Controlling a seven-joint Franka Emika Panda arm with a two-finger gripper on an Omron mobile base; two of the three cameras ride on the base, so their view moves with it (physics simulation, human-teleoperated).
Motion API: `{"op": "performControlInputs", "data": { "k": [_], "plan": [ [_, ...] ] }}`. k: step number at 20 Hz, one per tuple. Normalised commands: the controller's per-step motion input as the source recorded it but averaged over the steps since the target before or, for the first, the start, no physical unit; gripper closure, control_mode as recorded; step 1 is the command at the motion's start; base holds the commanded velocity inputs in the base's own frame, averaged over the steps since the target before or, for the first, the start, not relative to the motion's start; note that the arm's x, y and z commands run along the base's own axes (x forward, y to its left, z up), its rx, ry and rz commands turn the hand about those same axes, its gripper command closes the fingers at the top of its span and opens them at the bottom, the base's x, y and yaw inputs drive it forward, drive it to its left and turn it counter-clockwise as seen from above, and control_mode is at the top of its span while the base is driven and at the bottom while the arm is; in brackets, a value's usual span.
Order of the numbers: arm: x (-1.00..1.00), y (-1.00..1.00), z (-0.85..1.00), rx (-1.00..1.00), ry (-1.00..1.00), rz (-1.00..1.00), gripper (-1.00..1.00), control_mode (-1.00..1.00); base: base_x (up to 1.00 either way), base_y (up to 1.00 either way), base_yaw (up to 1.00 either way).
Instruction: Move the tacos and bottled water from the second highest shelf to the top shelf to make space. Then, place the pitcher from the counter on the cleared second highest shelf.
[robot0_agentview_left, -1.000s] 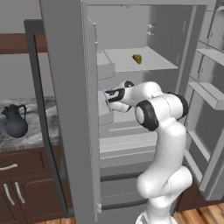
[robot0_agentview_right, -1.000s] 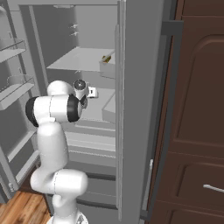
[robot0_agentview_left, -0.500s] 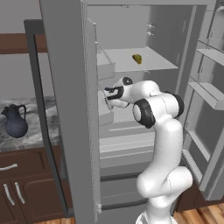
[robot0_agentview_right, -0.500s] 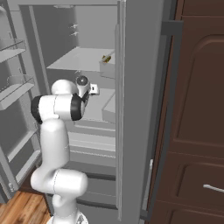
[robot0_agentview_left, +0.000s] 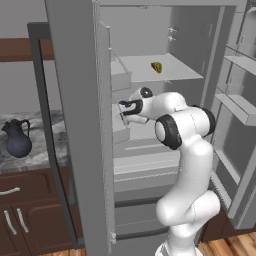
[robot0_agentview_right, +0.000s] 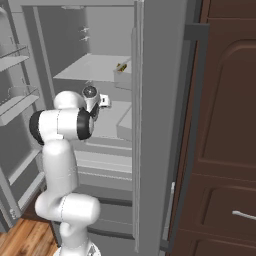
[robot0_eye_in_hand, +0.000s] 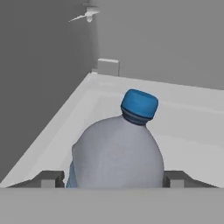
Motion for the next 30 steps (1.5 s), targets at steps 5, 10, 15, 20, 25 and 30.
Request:
{"op": "performControlInputs", "data": {
  "k": [5,10,15,20,25,30],
  "plan": [
    [-0.99,-0.38,0.33,0.00,-0.27,0.00,1.00,-1.00,0.00,0.00,0.00],
    [-1.00,-0.75,0.55,0.00,-0.15,0.00,1.00,-1.00,0.00,0.00,0.00],
    [-1.00,-0.67,0.88,-0.05,-0.17,0.02,1.00,-1.00,0.00,0.00,0.00],
    [-1.00,-0.36,0.99,-0.17,-0.21,0.06,1.00,-1.00,0.00,0.00,0.00],
    [-0.99,-0.19,0.99,-0.20,-0.16,0.06,1.00,-1.00,0.00,0.00,0.00],
    [-0.61,-0.01,1.00,-0.12,-0.18,0.05,1.00,-1.00,0.00,0.00,0.00]
  ]
}}
